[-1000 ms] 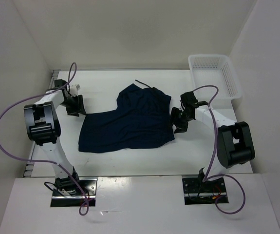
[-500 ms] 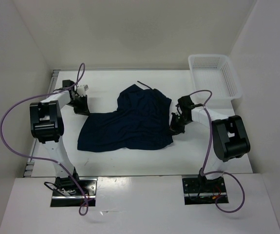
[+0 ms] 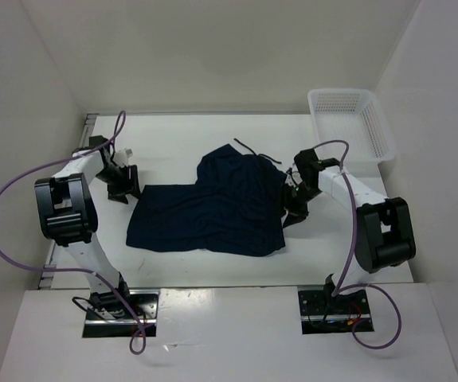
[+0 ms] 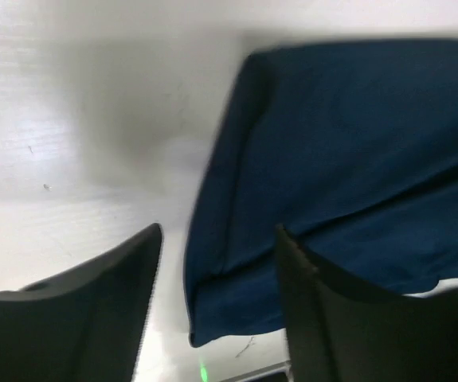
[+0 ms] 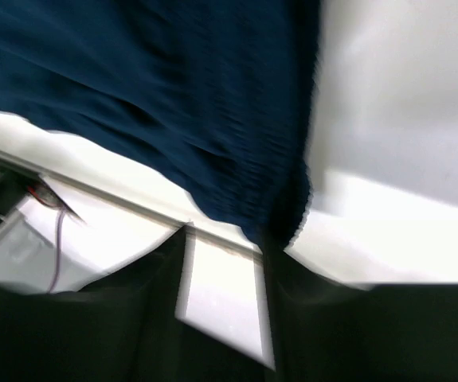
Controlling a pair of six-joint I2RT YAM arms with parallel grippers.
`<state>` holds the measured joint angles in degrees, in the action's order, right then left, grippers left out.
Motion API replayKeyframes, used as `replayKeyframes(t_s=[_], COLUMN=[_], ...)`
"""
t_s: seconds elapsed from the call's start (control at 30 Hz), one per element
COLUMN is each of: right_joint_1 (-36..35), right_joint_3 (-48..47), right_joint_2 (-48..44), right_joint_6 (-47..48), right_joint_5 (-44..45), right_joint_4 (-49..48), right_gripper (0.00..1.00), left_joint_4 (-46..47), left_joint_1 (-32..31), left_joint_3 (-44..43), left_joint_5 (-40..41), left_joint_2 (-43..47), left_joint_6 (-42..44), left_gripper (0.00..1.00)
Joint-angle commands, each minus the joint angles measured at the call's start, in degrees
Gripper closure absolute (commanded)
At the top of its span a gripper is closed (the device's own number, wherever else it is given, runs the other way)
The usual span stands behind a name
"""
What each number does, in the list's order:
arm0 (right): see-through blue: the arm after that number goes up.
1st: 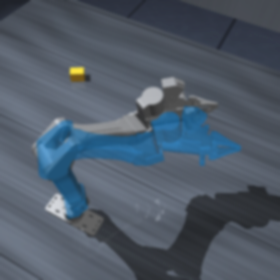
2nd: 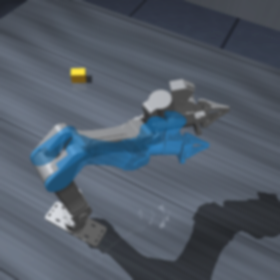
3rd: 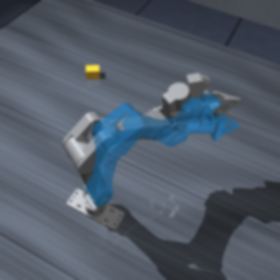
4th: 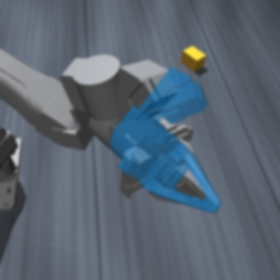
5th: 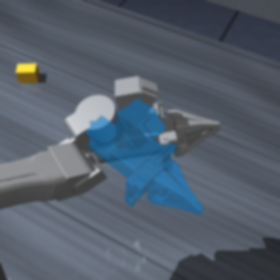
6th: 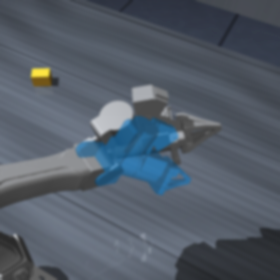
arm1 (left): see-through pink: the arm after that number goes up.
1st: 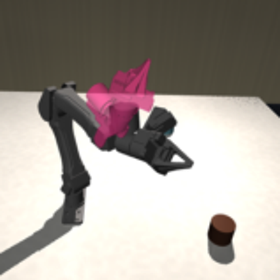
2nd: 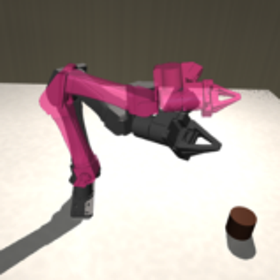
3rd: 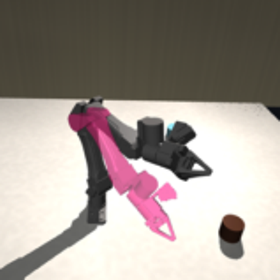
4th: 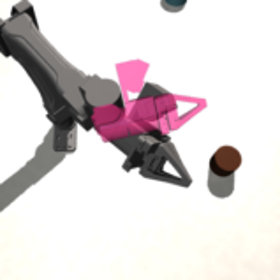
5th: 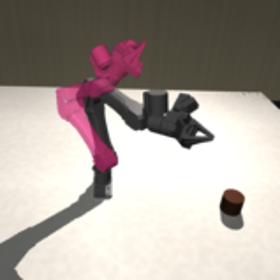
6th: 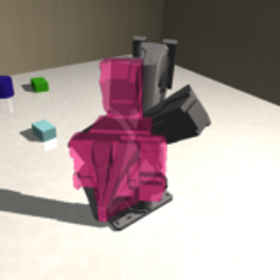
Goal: Fold and stack the shorts
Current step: Flatten the shorts out
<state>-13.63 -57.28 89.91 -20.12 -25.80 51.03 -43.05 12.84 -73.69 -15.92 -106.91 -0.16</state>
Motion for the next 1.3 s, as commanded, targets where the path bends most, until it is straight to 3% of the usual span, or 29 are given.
replayKeyframes(t_s=[0.0, 0.1, 0.23, 0.33, 0.47, 0.6, 0.77, 0.93, 0.97, 1.1, 1.17, 1.27], right_joint_1=[0.00, 0.00, 0.62, 1.76, 1.76, 1.76, 1.76, 1.76, 1.76, 1.76, 1.76, 1.76], right_joint_3=[-11.34, -17.68, -20.15, -23.48, -27.88, -33.33, -32.73, -32.72, -32.72, -30.89, -29.83, -27.37], right_joint_2=[0.87, 2.90, 8.16, 12.81, 18.89, 24.69, 26.63, 30.14, 30.67, 32.26, 32.26, 30.33], right_joint_6=[2.72, 3.24, -1.40, -5.63, -4.85, -3.62, -3.61, -3.61, -3.61, -3.61, -3.61, -4.14], right_joint_5=[1.18, 5.39, 10.85, 15.94, 22.63, 28.25, 30.81, 29.24, 28.19, 23.35, 20.98, 18.60], right_joint_4=[1.97, -0.47, -14.94, -20.16, -20.97, -17.63, -18.41, -17.89, -17.89, -17.28, -17.80, -19.91], right_gripper=[0.48, 0.34, 0.34, 0.33, 0.32, 0.32, 0.31, 0.31, 0.31, 0.31, 0.34, 0.50], left_joint_4=[1.28, 6.02, 8.33, 9.47, 11.31, 11.93, 11.23, 11.23, 11.23, 11.06, 11.06, 10.53], left_joint_1=[-1.06, -4.30, -13.95, -18.19, -23.99, -25.94, -28.22, -29.63, -29.63, -30.86, -30.86, -30.86], left_joint_3=[-9.06, -15.85, -26.57, -34.75, -43.01, -50.48, -52.17, -47.96, -47.34, -43.57, -41.89, -38.55], left_joint_5=[-4.97, -8.32, -10.62, -10.10, -4.75, -0.34, 2.99, 4.58, 4.58, 1.88, -1.02, -7.09], left_joint_2=[2.41, -0.03, -7.77, -15.59, -25.86, -32.91, -36.35, -36.88, -36.88, -33.98, -31.26, -28.18], left_joint_6=[0.16, 0.16, 0.16, 0.16, 0.16, 0.16, 0.16, 0.16, 0.16, 0.16, 0.16, 0.16], left_gripper=[0.32, 0.25, 0.25, 0.23, 0.22, 0.17, 0.17, 0.30, 0.40, 0.61, 0.65, 0.82])
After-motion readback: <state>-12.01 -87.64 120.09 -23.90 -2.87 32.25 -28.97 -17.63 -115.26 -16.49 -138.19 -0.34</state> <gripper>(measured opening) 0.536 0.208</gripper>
